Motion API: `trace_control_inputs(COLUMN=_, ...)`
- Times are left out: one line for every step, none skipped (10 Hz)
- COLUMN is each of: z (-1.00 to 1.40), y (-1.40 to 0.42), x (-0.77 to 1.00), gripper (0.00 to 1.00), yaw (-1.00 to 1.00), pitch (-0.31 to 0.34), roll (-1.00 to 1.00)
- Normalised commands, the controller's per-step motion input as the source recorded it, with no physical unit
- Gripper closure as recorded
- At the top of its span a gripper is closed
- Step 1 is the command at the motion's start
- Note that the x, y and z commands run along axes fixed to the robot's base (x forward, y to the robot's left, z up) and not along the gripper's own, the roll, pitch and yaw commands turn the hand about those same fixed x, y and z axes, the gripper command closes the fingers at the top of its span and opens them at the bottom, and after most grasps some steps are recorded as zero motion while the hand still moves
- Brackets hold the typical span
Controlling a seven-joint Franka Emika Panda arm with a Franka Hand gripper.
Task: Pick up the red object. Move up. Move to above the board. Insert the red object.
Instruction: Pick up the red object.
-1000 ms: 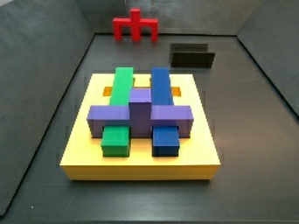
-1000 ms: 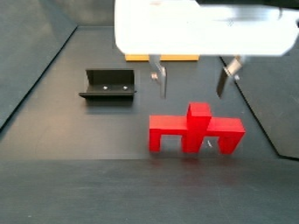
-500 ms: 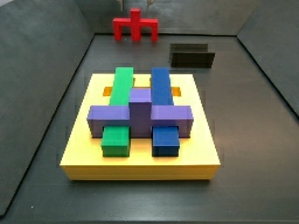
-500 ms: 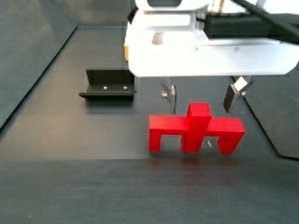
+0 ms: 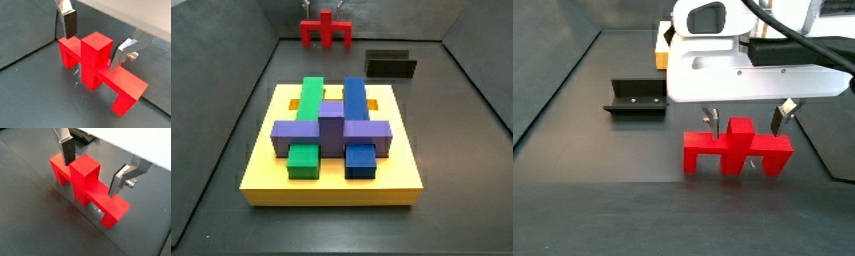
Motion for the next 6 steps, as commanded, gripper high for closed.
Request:
trace_control_inputs(z=-0.14, y=0.00, x=0.00, gripper=0.00, yaw=0.03, pitch=0.000, roll=0.05)
trace_control_inputs(z=-0.11, y=0.00, x=0.05, gripper=0.00, yaw=0.00, pitch=0.000, roll=0.09)
trace_control_inputs(z=-0.11, y=0.03, x=0.03, gripper=0.00, yaw=0.00, pitch=0.000, roll=0.17)
trace_control_inputs(z=-0.11, y=0.06, x=0.00, gripper=0.00, yaw=0.00, pitch=0.000, roll=0.16)
trace_control_inputs(z=-0.11, y=0.09, x=0.00, gripper=0.00, yaw=0.00, pitch=0.000, roll=0.16)
trace_control_inputs(z=-0.10, y=0.15, x=0.00, gripper=0.00, yaw=0.00, pitch=0.000, roll=0.12)
